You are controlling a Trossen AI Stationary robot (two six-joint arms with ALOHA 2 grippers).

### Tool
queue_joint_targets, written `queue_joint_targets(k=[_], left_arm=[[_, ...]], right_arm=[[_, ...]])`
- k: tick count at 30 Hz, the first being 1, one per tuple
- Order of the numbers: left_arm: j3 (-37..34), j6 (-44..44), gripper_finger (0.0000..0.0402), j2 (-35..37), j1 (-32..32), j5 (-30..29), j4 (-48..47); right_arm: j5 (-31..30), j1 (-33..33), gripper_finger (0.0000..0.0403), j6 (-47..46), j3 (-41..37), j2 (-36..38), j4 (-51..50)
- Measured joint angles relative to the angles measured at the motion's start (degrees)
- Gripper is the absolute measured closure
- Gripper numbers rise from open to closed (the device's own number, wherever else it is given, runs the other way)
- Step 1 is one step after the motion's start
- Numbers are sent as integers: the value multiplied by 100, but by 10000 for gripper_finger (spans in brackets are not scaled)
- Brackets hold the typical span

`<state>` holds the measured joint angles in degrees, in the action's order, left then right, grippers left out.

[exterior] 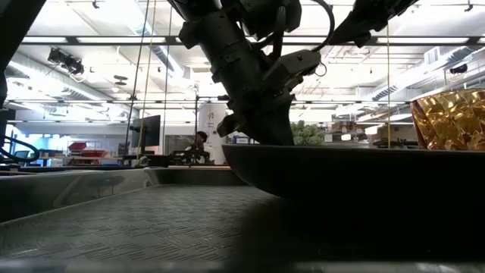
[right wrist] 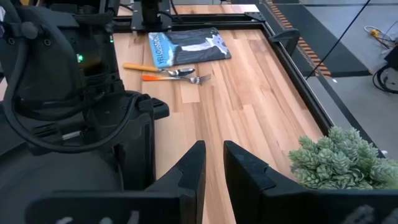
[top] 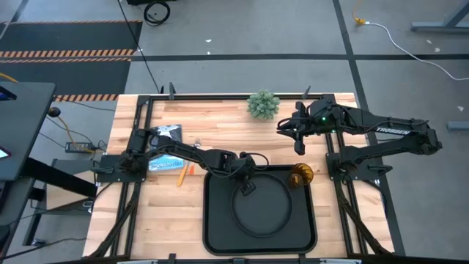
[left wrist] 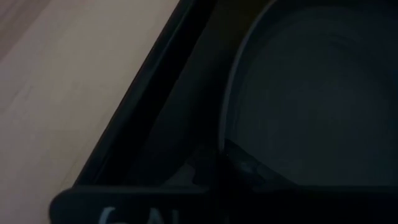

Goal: Pick and place plate/cup/fork/spoon on tray
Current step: Put the black plate to the center of the black serving tray

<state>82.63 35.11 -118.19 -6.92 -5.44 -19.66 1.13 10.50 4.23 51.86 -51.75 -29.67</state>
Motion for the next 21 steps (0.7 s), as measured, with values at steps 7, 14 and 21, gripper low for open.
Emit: queue_joint_targets(k=[7, 14, 21], left_arm=[[0, 19, 362, 0, -4, -94, 2], [0, -133, 300, 0, 1, -224, 2], [-2, -935, 265, 331, 11, -1008, -292]], right_arm=[[2, 0, 339, -57, 0, 1, 2], [4, 0, 339, -97, 0, 0, 2], [18, -4, 339, -164, 0, 0, 2]])
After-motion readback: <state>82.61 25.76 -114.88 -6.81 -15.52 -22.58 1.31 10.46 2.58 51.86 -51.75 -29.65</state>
